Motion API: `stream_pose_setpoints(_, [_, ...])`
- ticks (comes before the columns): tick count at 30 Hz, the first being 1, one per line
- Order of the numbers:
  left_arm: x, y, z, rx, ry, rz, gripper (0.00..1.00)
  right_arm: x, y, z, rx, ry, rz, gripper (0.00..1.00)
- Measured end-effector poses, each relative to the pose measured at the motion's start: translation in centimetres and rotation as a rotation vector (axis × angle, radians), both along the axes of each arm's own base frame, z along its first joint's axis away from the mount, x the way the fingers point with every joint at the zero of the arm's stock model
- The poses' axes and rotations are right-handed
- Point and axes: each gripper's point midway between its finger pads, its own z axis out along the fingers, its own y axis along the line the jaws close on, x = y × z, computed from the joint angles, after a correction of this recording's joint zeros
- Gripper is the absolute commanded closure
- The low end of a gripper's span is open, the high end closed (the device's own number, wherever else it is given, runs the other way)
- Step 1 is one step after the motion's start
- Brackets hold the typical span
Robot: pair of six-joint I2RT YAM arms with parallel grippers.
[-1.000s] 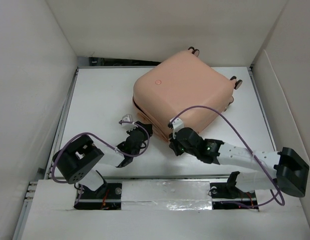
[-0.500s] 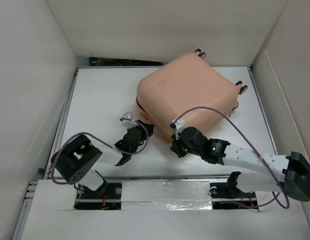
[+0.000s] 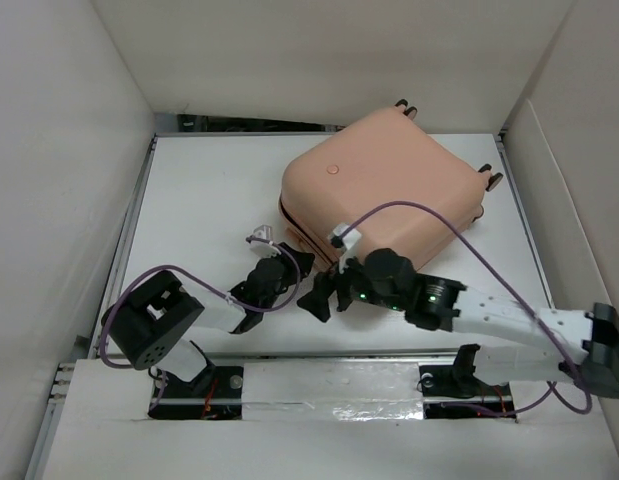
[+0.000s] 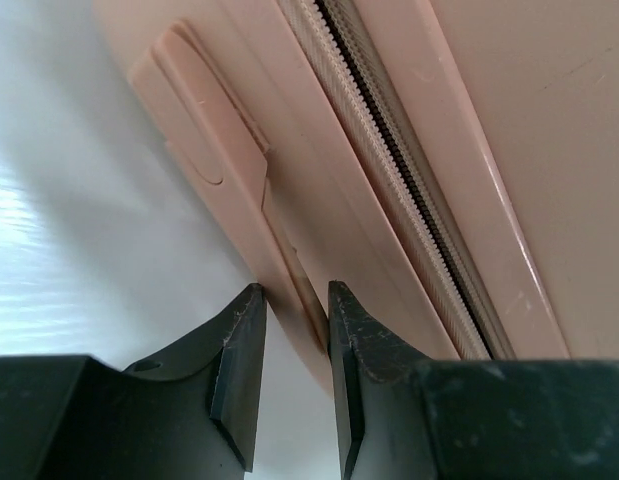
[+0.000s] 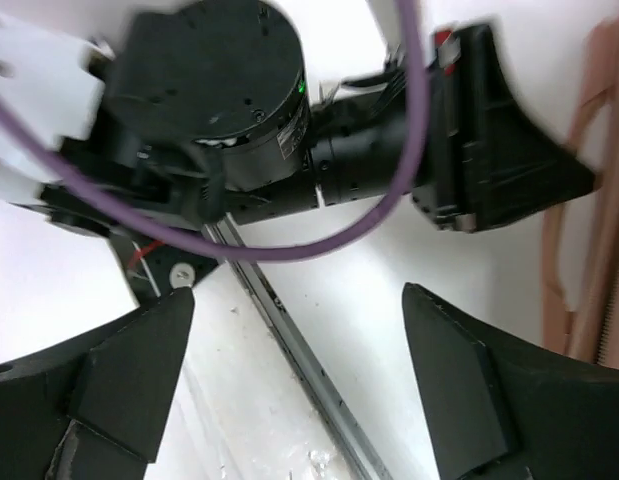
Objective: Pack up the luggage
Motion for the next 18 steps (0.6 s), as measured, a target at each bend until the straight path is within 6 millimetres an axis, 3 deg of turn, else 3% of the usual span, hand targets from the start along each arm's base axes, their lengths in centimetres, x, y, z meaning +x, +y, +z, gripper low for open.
stream_pose_setpoints(3, [-0.6,-0.9,0.0,-0.016,0.015,-0.059,1.00,-0.4,-3.4,3.1,0.095,-0.038,-0.062,0.16])
stream_pose_setpoints(5, [-0.6,-0.9,-0.1,-0.020,0.019,-0.067,1.00,-0.3,-6.4,4.3,0.147,-0.054,-0.123,0.27])
stream_pose_setpoints(6, [-0.6,-0.9,-0.1,-0.022,0.021,-0.072,1.00,0.1,-7.8,4.8,0.169,-0.060,-0.162,0.37])
stream_pose_setpoints(7, [-0.6,-0.9,-0.1,-0.024,0.023,-0.076,1.00,0.7,-9.6,5.3,0.187,-0.068,-0.218,0.64])
stream_pose_setpoints(10, [-0.7,-0.9,-0.1,-0.028,0.027,-0.087,1.00,3.4,-15.3,6.4,0.237,-0.086,-0.462,1.00])
stream_pose_setpoints(14, [-0.7,-0.8,-0.1,-0.029,0.030,-0.092,1.00,6.9,-24.0,6.4,0.265,-0.108,-0.875,1.00])
stream_pose_setpoints(18, [-0.9,-0.7,-0.1,-0.026,0.036,-0.101,1.00,9.2,-31.0,3.4,0.164,-0.115,-1.206,1.00])
